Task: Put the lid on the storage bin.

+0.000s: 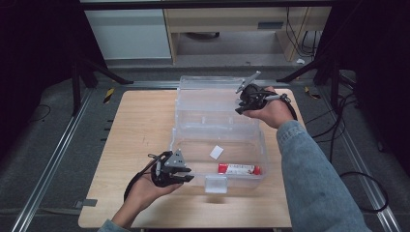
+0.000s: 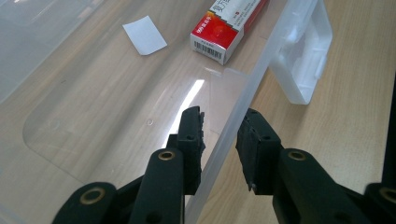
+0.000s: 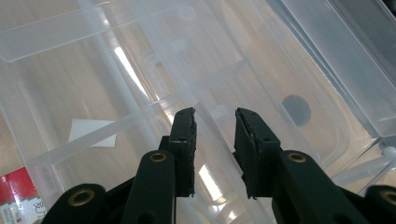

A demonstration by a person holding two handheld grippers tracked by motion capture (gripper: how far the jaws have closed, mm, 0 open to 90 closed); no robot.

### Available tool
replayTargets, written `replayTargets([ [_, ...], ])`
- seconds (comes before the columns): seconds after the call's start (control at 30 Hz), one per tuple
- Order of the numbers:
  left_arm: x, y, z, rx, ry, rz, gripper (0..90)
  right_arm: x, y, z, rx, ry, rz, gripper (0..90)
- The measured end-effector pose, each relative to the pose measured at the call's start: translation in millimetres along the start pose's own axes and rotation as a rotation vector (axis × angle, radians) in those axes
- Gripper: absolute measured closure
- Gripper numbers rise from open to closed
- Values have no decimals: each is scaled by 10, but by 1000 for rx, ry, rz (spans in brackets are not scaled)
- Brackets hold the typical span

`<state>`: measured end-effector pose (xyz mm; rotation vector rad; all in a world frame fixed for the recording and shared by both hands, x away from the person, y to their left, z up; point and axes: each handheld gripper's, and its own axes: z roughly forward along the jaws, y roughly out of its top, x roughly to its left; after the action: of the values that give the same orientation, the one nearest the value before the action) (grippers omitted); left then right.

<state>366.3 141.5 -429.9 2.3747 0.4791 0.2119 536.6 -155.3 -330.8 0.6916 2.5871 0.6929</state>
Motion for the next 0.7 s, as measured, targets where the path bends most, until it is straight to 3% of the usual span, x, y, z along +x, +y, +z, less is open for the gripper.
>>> replayTargets([
  [0.27,23,9,31,-18,3,-6,710,-53,70,64,28,14,-35,723],
  [0.7,15,8,35,-24,11,-23,708,23,130,-83,40,58,-80,814],
])
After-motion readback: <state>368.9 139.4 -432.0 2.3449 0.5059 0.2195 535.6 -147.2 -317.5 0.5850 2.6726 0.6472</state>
